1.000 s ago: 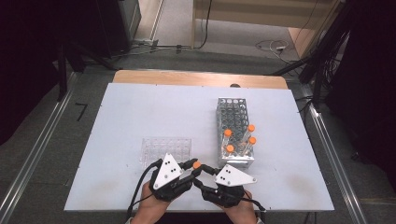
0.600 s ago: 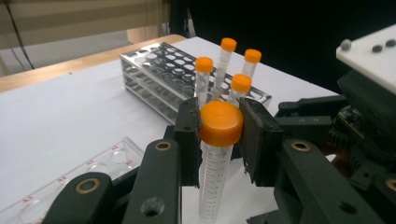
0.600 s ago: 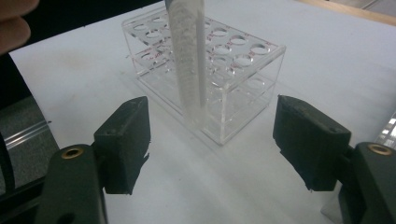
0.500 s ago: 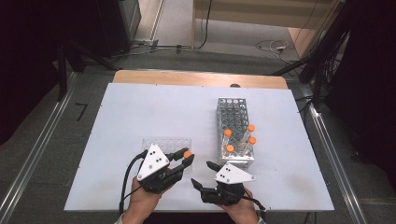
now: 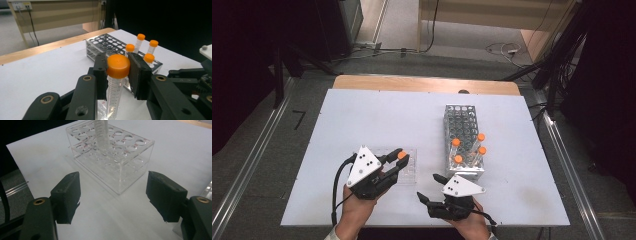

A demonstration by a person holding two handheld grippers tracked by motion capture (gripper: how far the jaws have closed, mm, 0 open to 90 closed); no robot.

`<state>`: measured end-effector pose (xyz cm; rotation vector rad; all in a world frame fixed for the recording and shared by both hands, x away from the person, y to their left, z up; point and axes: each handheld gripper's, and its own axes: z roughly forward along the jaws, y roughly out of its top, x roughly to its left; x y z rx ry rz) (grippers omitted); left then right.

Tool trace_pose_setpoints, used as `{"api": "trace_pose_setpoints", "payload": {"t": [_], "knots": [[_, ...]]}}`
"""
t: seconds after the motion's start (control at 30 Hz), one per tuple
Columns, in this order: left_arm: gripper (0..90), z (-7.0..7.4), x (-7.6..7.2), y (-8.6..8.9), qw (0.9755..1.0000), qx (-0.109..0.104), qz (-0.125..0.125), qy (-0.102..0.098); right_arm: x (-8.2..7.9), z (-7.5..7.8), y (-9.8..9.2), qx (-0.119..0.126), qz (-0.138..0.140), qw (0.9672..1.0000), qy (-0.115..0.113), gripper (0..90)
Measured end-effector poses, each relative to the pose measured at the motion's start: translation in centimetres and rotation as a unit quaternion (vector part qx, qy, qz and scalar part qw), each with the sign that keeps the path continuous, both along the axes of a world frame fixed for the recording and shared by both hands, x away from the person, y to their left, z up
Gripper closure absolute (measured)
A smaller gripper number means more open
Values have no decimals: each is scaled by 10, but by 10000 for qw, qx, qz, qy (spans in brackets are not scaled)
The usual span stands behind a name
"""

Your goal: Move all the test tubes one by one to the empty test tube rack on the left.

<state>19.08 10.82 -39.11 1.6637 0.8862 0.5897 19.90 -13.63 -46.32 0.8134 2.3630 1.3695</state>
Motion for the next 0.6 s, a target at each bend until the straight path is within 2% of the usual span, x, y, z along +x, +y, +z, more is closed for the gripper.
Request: {"api": "trace_pose_setpoints", "payload": {"t": [0.4, 0.6], "knots": [[696, -6, 12, 3, 9998, 72, 170, 47, 0, 1, -2, 2, -61, 10000, -11, 271], [695, -10, 15, 3, 9998, 87, 172, 74, 0, 1, -2, 1, -79, 10000, -19, 272]]}}
